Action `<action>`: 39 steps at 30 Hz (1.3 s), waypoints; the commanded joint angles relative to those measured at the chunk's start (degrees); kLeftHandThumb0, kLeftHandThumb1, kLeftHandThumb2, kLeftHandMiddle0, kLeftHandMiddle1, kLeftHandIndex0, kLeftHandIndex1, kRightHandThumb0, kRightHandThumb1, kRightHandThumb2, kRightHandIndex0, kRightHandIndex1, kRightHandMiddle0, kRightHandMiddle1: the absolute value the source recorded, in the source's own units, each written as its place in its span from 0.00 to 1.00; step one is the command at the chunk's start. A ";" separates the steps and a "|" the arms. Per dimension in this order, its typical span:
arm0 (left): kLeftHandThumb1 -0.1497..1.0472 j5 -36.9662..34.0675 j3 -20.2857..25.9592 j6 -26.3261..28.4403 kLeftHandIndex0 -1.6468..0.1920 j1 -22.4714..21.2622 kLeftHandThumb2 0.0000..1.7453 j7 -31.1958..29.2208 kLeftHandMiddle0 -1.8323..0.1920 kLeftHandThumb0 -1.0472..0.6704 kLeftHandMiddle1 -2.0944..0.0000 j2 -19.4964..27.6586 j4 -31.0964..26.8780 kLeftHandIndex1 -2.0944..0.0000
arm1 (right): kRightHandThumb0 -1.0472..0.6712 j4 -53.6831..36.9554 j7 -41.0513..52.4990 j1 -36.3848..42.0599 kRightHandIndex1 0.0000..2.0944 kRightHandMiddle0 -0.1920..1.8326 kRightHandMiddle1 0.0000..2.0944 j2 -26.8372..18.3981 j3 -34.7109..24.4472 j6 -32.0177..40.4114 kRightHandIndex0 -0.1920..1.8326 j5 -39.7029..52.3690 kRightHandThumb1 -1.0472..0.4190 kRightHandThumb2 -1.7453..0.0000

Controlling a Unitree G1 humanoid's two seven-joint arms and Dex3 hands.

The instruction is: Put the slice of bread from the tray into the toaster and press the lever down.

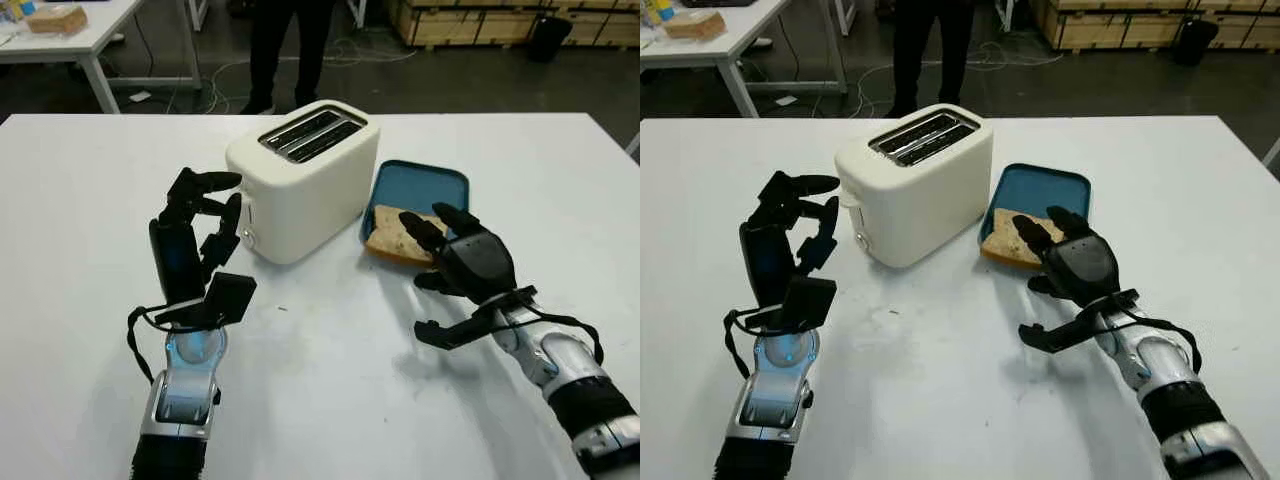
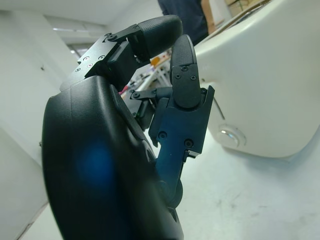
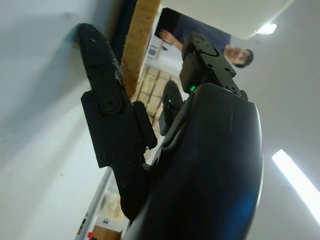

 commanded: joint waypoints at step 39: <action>0.89 -0.07 0.20 -0.39 0.58 0.79 0.17 0.70 0.65 0.41 0.26 -0.53 -2.23 0.50 | 0.37 5.05 -2.48 -8.60 0.83 0.30 0.81 -4.66 19.00 2.56 0.51 -1.15 0.09 0.73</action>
